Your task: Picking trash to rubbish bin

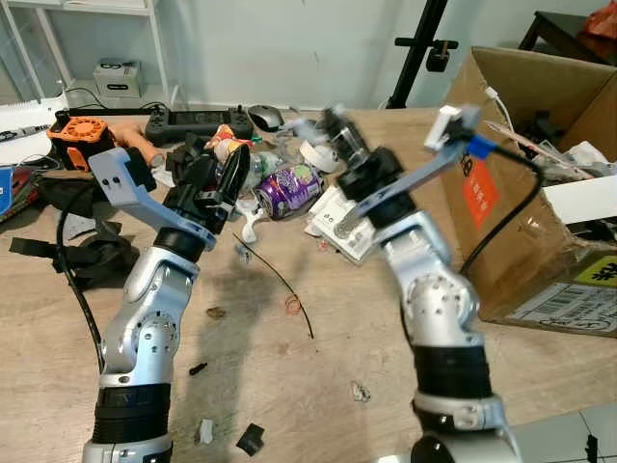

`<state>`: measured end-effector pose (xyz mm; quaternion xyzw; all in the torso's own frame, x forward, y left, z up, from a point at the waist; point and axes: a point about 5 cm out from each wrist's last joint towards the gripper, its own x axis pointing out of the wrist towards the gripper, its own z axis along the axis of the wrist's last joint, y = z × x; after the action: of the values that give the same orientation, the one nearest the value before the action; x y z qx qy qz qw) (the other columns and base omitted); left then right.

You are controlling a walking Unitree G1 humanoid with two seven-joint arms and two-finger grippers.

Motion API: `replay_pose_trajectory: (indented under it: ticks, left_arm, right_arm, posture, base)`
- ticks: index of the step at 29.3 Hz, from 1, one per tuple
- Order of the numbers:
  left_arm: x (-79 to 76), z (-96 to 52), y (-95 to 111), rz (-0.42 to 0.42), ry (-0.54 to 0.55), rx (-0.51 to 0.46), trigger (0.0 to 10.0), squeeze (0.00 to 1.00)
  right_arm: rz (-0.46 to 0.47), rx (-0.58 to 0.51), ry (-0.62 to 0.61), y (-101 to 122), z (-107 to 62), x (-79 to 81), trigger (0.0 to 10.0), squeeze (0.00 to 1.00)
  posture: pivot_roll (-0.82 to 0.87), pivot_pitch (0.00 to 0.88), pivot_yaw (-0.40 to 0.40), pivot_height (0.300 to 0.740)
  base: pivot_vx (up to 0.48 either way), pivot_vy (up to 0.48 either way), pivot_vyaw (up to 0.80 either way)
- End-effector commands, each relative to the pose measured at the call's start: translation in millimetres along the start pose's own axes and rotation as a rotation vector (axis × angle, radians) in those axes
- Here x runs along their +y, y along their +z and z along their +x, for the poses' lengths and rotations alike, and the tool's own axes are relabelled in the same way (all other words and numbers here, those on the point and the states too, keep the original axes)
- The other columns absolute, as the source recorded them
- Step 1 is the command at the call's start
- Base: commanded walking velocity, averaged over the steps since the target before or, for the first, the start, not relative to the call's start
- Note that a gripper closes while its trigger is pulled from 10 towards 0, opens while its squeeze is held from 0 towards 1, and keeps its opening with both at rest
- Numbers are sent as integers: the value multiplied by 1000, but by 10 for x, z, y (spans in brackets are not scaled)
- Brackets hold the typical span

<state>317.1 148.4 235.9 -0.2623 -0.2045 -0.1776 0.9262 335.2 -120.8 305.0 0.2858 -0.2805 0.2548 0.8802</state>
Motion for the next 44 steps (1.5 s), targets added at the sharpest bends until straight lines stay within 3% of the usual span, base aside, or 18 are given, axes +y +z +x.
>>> replay_pose_trajectory:
  ticks: [1,2,6,7,10,11,15,21,23,24,25,32,33,34,41,42,43,44]
  left_arm:
    - [9,-4,-25,15,19,2,10000,0]
    - [9,-4,-25,15,19,2,10000,0]
    - [34,-13,-49,25,42,-2,10000,0]
    - [34,-15,-56,28,44,-1,10000,0]
    - [34,-14,-65,32,47,-3,10000,0]
    - [29,-13,-78,39,46,0,10000,0]
    - [9,-12,-110,52,38,9,10000,0]
    - [-1,-27,-144,60,29,27,10000,0]
    - [-6,-28,-155,62,25,31,10000,0]
    - [-9,-27,-163,64,23,34,10000,0]
    - [-13,-23,-170,66,20,37,10000,0]
    - [-27,-8,-184,74,14,41,10000,0]
    - [-27,-8,-185,76,13,42,10000,0]
    - [-24,-10,-183,79,13,44,10000,0]
    - [1,-27,-186,91,21,48,10000,0]
    - [44,-26,-177,120,56,42,10000,0]
    - [44,-26,-177,120,56,42,10000,0]
    - [65,-24,-172,136,73,38,10000,0]
  right_arm:
    - [-166,-64,-49,218,32,-100,0,0]
    - [-166,-64,-49,218,32,-100,0,0]
    - [-369,-174,-257,731,87,-393,0,0]
    - [-435,-191,-299,843,85,-446,2078,0]
    - [-482,-205,-329,920,84,-483,2078,0]
    - [-544,-225,-395,1051,56,-572,10000,0]
    - [-692,-327,-661,1484,-166,-897,10000,0]
    - [-743,-431,-990,1866,-651,-1274,10000,0]
    - [-720,-433,-1006,1883,-708,-1319,10000,0]
    - [-697,-442,-1009,1881,-726,-1336,10000,933]
    - [-684,-447,-1017,1877,-742,-1349,10000,1000]
    - [-704,-455,-1073,1841,-757,-1385,10000,1000]
    - [-703,-464,-1092,1841,-765,-1397,10000,439]
    - [-702,-469,-1102,1841,-768,-1403,10000,0]
    - [-661,-484,-1012,1819,-665,-1361,10000,0]
    - [-588,-440,-716,1682,-375,-1142,10000,0]
    - [-588,-440,-716,1682,-375,-1142,10000,0]
    - [-562,-415,-586,1611,-258,-1024,10000,0]
  posture:
    - [-7,152,-45,740]
    - [-7,152,-45,740]
    - [-12,156,-46,740]
    - [-12,156,-46,740]
    - [-12,156,-46,740]
    - [-16,162,-49,740]
    - [-20,165,-52,740]
    - [-24,168,-54,740]
    - [-24,168,-54,740]
    - [-24,168,-54,740]
    - [-30,173,-51,740]
    - [-30,173,-51,740]
    - [-30,173,-51,740]
    - [-24,172,-53,740]
    - [-24,172,-53,740]
    - [-24,177,-49,740]
    - [-24,177,-49,740]
    - [-24,177,-49,740]
  base:
    - [0,0,0]
    - [0,0,0]
    - [0,0,0]
    - [0,0,0]
    - [0,0,0]
    - [0,0,0]
    - [0,0,0]
    - [0,0,0]
    - [0,0,0]
    - [0,0,0]
    - [0,0,0]
    - [0,0,0]
    - [0,0,0]
    - [0,0,0]
    - [0,0,0]
    - [0,0,0]
    - [0,0,0]
    - [0,0,0]
